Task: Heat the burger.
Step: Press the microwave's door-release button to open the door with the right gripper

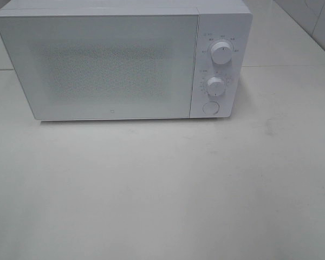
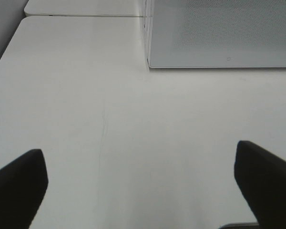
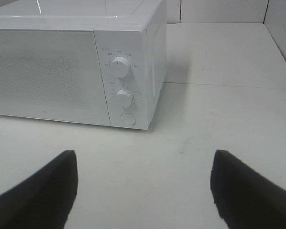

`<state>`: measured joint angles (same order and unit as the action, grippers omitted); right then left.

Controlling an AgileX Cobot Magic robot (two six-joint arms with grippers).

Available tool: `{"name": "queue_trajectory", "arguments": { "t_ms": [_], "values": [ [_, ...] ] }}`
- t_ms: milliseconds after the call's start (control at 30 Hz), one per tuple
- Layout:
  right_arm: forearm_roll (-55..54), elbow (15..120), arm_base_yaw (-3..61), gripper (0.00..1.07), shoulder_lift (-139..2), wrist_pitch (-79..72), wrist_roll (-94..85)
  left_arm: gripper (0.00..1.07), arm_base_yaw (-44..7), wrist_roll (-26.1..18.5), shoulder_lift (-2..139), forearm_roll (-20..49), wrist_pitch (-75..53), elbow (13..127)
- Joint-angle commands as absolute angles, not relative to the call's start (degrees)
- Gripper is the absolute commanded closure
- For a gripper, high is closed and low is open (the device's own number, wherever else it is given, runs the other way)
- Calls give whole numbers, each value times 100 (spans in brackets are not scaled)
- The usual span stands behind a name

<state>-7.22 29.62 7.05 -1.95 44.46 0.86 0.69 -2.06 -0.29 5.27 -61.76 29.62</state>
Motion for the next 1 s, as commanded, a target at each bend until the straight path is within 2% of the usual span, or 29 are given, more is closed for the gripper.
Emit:
{"name": "queue_trajectory", "arguments": {
  "t_ms": [33, 1000],
  "values": [
    [-699, 2893, 665, 32, -693, 3971, 52, 6, 74, -201, -126, 556, -6142, 2962],
    [-716, 2882, 665, 32, -3994, 1518, 52, 6, 74, -201, -126, 556, -6142, 2962]
  ]
}}
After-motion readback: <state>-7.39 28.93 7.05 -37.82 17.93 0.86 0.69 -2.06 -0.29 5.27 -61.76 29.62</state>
